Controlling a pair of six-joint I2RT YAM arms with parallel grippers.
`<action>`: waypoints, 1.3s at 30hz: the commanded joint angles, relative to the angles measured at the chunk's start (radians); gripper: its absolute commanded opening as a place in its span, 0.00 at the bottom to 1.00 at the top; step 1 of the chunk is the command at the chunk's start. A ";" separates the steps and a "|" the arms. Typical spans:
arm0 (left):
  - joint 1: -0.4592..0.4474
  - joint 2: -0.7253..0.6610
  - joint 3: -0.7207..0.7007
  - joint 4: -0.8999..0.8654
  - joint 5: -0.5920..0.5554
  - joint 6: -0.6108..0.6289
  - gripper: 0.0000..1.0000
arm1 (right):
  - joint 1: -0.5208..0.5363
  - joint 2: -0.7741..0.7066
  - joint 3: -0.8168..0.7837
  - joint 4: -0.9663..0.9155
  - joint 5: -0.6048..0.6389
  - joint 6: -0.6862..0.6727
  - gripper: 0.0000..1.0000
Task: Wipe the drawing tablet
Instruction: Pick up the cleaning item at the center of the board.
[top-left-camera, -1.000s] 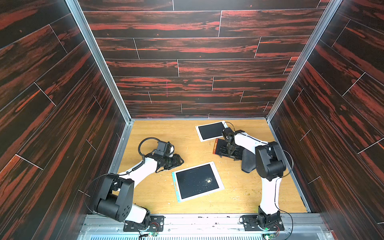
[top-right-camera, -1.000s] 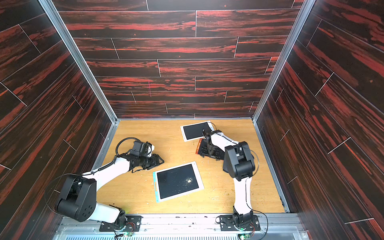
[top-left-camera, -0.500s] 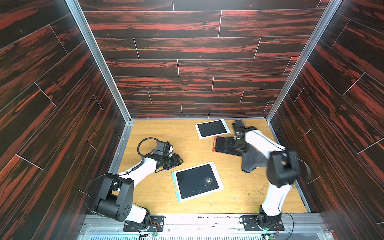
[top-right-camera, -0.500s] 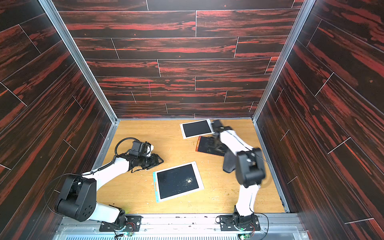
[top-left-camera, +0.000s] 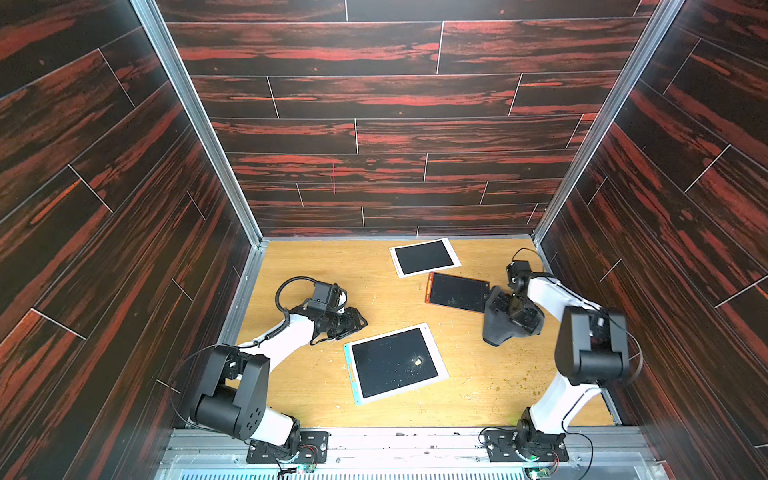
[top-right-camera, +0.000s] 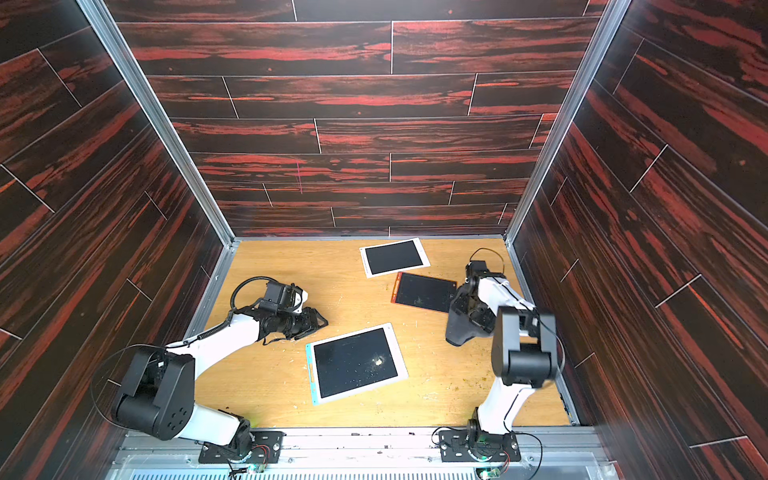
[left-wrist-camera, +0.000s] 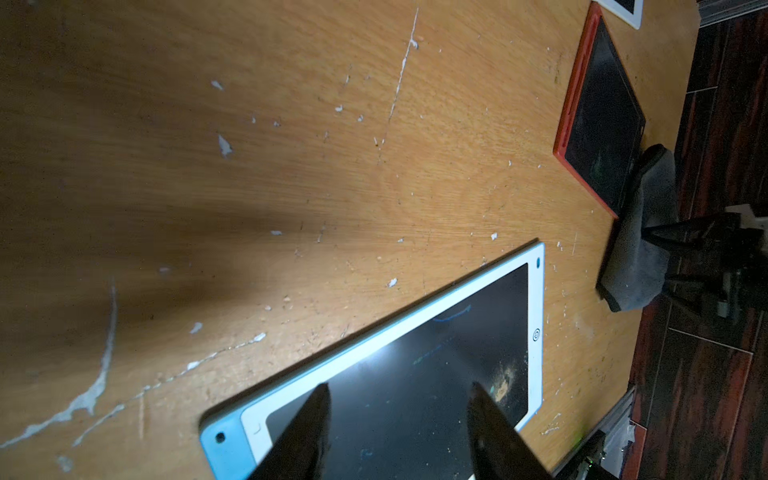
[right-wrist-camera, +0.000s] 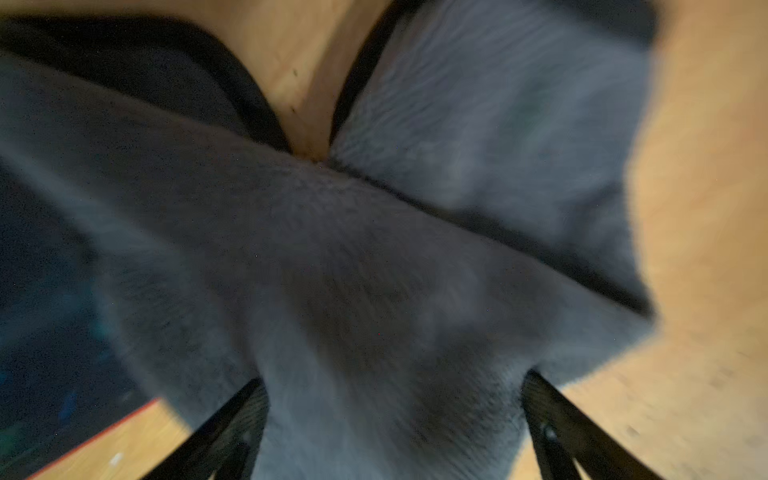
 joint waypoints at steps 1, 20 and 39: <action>0.006 0.004 0.040 -0.081 -0.018 0.005 0.54 | 0.003 0.062 -0.022 0.061 -0.081 0.013 0.96; 0.005 -0.064 -0.052 -0.272 -0.088 0.049 0.54 | -0.034 -0.106 -0.142 0.147 -0.060 0.055 0.00; 0.005 -0.163 -0.268 -0.027 -0.097 -0.058 0.54 | 0.492 -0.350 0.044 0.112 0.009 -0.135 0.00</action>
